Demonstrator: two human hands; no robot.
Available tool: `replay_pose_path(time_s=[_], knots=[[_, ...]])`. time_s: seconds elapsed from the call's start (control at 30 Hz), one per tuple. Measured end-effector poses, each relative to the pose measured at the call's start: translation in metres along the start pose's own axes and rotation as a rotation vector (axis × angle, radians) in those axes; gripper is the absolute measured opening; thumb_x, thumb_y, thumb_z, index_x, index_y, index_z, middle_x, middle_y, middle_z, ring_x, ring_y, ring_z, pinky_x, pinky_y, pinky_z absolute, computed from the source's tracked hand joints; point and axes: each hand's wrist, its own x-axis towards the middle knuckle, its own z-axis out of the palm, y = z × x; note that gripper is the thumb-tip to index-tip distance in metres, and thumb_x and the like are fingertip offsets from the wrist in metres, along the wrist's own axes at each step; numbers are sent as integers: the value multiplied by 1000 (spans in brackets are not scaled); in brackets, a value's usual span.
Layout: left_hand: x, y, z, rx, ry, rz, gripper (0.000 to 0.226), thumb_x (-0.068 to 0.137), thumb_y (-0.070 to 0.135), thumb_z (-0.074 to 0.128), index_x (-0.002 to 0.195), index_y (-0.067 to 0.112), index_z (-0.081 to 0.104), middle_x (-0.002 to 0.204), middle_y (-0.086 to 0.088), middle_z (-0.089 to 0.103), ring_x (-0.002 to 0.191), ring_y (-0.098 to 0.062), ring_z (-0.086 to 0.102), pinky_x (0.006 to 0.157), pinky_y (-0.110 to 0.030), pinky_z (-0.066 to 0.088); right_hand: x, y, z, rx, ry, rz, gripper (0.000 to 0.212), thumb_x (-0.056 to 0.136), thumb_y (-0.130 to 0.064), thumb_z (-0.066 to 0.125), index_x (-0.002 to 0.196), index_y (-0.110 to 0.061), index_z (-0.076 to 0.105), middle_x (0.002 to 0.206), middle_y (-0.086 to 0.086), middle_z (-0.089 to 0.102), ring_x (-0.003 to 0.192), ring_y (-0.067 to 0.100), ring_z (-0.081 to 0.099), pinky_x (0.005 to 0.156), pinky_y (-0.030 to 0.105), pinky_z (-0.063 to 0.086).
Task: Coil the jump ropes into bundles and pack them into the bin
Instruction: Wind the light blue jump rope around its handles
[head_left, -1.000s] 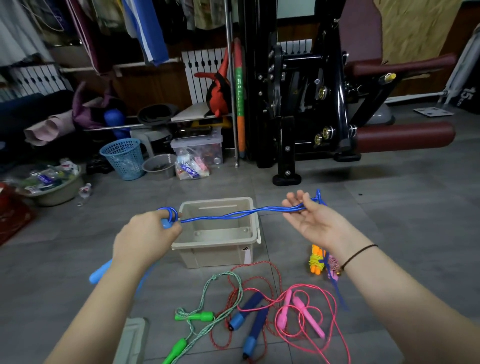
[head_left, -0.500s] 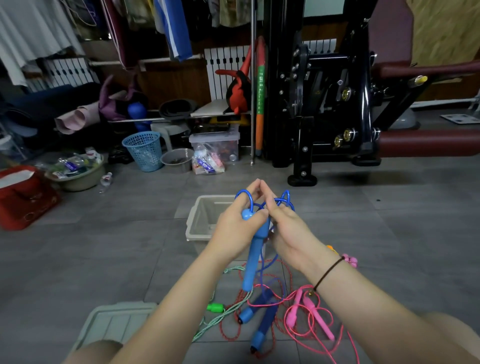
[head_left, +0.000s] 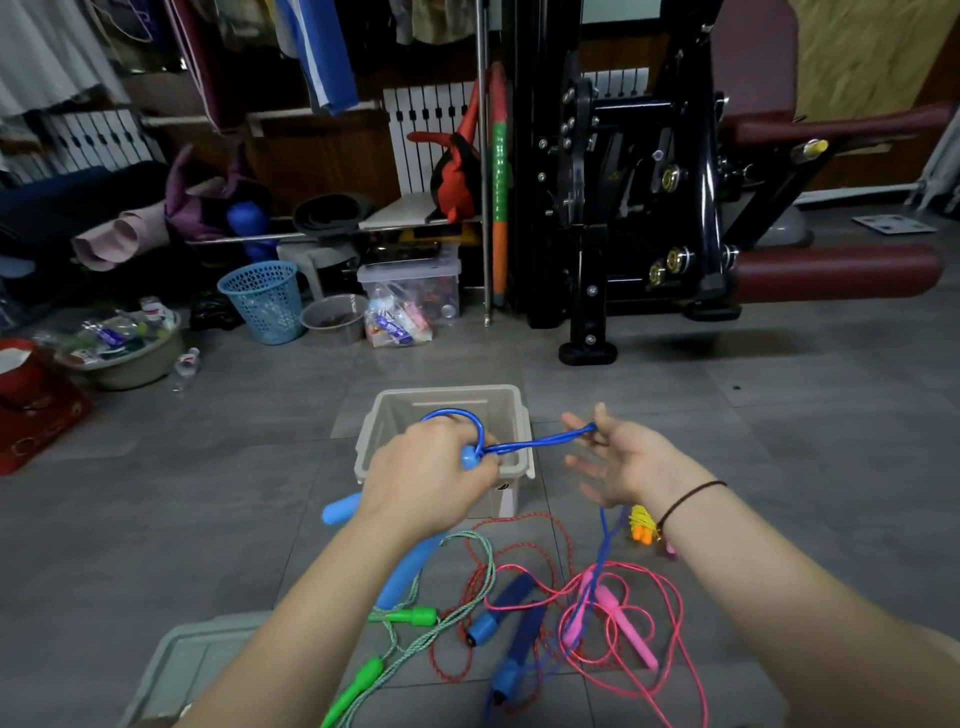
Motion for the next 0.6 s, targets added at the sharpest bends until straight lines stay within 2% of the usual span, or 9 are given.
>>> replay_pose_path(time_s=[0.07,0.17,0.3,0.37,0.43,0.5,0.6], knots=[[-6,-7,-8,13,54,6,23,87,45,51,91,28,66,99,11,63,95,-19,57,71,-30,44,5,-4,-8,31,25,6,26,94,-39,49,83,-22,66,110,-11,61,81,14,55,87,37,31],[-9,-21,-19,22,94,-62,22,87,45,53,95,30,67,101,11,63,97,-21,57,69,-30,40,12,-10,-18,96,81,-6,23,95,-32,51,80,-22,65,109,-12,61,79,15,55,77,35,39],[-7,-41,-26,82,109,-207,25,84,48,52,92,27,65,98,7,64,94,-27,57,69,-31,40,15,-8,-19,198,59,-54,23,95,-28,53,79,-15,63,92,-4,63,76,20,57,49,27,54],[-4,-51,-32,89,143,-304,24,84,47,52,94,29,64,94,3,62,92,-30,57,69,-31,39,11,-7,-15,249,44,-86,24,95,-26,54,79,-12,63,85,0,62,69,17,55,41,21,52],[-2,-61,-39,108,173,-387,22,85,44,53,93,27,64,89,-1,58,86,-31,53,69,-31,37,11,-9,-14,281,68,-120,25,97,-22,51,76,-10,59,81,-1,58,54,9,44,34,11,41],[-1,-71,-46,108,210,-475,20,85,40,53,90,23,63,86,-4,54,82,-31,49,70,-31,36,14,-15,-20,319,103,-157,27,99,-17,46,74,-10,53,79,-1,55,35,4,35,28,11,28],[0,-90,-55,73,272,-604,15,87,39,54,83,24,58,85,-7,47,92,-38,55,73,-34,36,18,-25,-30,400,139,-193,27,100,-13,42,75,-8,50,78,1,54,22,2,32,28,12,27]])
